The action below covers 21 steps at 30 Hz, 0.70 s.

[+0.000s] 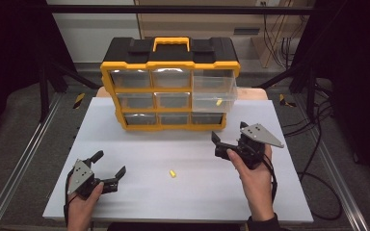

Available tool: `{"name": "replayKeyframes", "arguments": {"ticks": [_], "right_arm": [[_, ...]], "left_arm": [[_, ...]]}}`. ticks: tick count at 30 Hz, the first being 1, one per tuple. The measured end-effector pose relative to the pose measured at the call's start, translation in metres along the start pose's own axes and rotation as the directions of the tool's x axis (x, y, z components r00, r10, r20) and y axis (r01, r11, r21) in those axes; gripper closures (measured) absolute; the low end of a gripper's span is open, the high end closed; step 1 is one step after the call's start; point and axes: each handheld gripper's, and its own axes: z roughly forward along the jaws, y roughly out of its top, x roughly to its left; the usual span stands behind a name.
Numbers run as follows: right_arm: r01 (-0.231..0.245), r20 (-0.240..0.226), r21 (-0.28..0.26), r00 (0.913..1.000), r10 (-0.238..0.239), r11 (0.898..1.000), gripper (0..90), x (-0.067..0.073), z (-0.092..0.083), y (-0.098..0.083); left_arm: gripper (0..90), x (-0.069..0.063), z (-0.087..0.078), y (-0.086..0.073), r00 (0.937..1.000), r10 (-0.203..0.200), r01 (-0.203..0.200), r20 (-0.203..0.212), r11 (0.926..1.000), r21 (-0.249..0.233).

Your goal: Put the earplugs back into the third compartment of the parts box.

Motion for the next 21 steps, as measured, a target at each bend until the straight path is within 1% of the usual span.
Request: {"name": "replayKeyframes", "arguments": {"ticks": [1, 2, 3, 6, 9, 10, 11, 13, 15, 17, 21], "right_arm": [[-0.006, 0.001, 0.01, 1.0, 0.006, 1.0, 3.6, 0.002, 0.001, -0.003], [0.002, 0.005, 0.022, 1.0, -0.002, 1.0, 3.8, 0.004, 0.003, -0.006], [0.007, -0.001, 0.037, 1.0, -0.007, 0.999, 3.7, 0.007, 0.006, -0.01], [-0.003, -0.021, 0.057, 0.9998, 0.004, 0.998, 3.6, 0.015, 0.014, -0.018], [0.023, -0.017, 0.083, 0.9996, -0.022, 0.996, 3.8, 0.024, 0.022, -0.024], [0.035, -0.019, 0.096, 0.9993, -0.033, 0.995, 3.9, 0.027, 0.025, -0.027], [0.036, -0.026, 0.112, 0.9991, -0.033, 0.993, 3.9, 0.029, 0.028, -0.03], [0.036, -0.036, 0.152, 0.9989, -0.03, 0.988, 4.1, 0.032, 0.033, -0.036], [0.029, -0.041, 0.182, 0.9989, -0.022, 0.983, 4.6, 0.034, 0.038, -0.042], [0.024, -0.052, 0.203, 0.9986, -0.014, 0.979, 4.9, 0.038, 0.042, -0.048], [0.037, -0.056, 0.223, 0.9981, -0.025, 0.974, 5.5, 0.046, 0.046, -0.054]], "left_arm": [[1.1, 0.0, 0.0, 0.0, 1.0, -0.001, 0.001, 0.0, 1.0, -0.003], [1.1, 0.0, -0.001, 0.0, 1.0, -0.003, 0.003, -0.001, 1.0, -0.005], [1.1, 0.001, -0.001, 0.0, 1.0, -0.005, 0.005, -0.002, 1.0, -0.005], [1.1, 0.002, -0.003, -0.002, 0.9999, -0.013, 0.013, -0.007, 0.9999, -0.004], [1.1, 0.002, -0.004, -0.003, 0.9997, -0.021, 0.021, -0.013, 0.9998, -0.005], [1.1, 0.003, -0.004, -0.002, 0.9996, -0.023, 0.023, -0.014, 0.9997, -0.007], [1.1, 0.003, -0.004, -0.002, 0.9996, -0.023, 0.023, -0.015, 0.9997, -0.007], [1.1, 0.003, -0.004, -0.003, 0.9996, -0.023, 0.023, -0.014, 0.9997, -0.007], [1.1, 0.003, -0.003, -0.003, 0.9997, -0.024, 0.024, -0.012, 0.9997, -0.005], [1.1, 0.003, -0.003, -0.003, 0.9996, -0.025, 0.025, -0.011, 0.9997, -0.005], [1.1, 0.004, -0.004, -0.002, 0.9995, -0.029, 0.029, -0.013, 0.9995, -0.011]]}}
